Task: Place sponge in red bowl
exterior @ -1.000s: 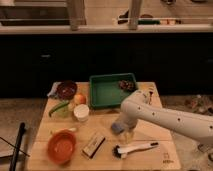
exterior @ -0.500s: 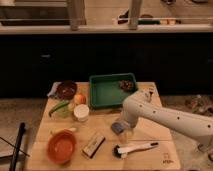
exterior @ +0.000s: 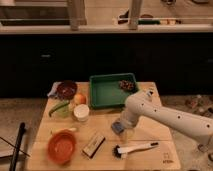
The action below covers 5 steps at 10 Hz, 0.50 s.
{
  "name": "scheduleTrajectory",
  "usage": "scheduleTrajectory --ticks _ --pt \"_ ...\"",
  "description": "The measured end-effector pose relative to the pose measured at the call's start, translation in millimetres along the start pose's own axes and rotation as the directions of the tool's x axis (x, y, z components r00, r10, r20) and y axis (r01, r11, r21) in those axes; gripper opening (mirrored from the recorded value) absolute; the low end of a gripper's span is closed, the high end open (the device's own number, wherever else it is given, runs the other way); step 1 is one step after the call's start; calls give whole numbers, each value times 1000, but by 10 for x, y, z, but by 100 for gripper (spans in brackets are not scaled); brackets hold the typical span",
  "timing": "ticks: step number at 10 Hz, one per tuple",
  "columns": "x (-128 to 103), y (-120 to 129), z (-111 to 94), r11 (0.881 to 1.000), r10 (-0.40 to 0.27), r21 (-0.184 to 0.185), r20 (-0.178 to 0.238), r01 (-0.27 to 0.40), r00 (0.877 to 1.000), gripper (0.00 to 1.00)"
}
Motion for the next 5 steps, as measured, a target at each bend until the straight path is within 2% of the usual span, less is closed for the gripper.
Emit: scheduleTrajectory --ticks 2,5 --pt "25 2 26 1000 4 -2 14 -4 1000 80" --pt "25 7 -43 1000 -4 9 4 4 1000 80"
